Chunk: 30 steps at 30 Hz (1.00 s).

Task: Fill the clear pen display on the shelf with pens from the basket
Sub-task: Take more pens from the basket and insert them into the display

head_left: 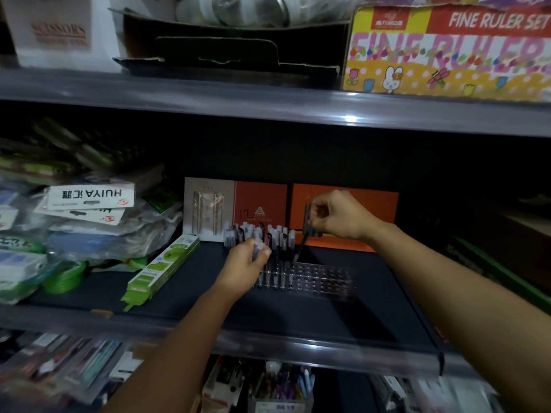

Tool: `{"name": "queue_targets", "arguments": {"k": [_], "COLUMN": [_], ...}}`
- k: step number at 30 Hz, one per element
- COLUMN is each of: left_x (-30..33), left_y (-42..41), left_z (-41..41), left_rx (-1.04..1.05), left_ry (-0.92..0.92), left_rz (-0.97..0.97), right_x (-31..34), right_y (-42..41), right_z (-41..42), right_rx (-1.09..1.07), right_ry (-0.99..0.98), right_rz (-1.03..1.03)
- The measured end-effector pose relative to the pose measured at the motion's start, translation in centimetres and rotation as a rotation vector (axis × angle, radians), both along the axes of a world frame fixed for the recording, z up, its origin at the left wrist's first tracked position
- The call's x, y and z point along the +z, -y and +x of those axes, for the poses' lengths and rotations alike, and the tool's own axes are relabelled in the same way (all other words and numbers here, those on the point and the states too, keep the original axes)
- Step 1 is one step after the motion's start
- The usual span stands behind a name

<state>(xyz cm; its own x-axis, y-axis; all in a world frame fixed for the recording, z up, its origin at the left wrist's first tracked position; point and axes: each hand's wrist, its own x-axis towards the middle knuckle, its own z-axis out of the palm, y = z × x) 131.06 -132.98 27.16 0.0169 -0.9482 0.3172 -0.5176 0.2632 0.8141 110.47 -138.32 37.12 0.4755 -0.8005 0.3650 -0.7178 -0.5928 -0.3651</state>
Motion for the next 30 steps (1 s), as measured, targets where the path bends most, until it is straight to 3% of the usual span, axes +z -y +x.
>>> {"name": "queue_targets", "arguments": {"k": [7,22,30], "left_x": [-1.1,-2.2,-2.4], "left_y": [0.8,1.5,1.4], "left_z": [0.4,0.7,0.8], "left_rx": [-0.028,-0.069,-0.078], "left_ry": [0.025,-0.124,-0.04], "left_rz": [-0.05,-0.073,-0.137], "right_x": [-0.7,-0.1,0.3], "right_y": [0.8,1.0,0.7], "right_z": [1.2,1.4,1.8], "right_rx": [0.0,-0.029,-0.039], "right_ry": [-0.036,-0.077,-0.088], "right_rz": [0.041,0.1,0.109]}}
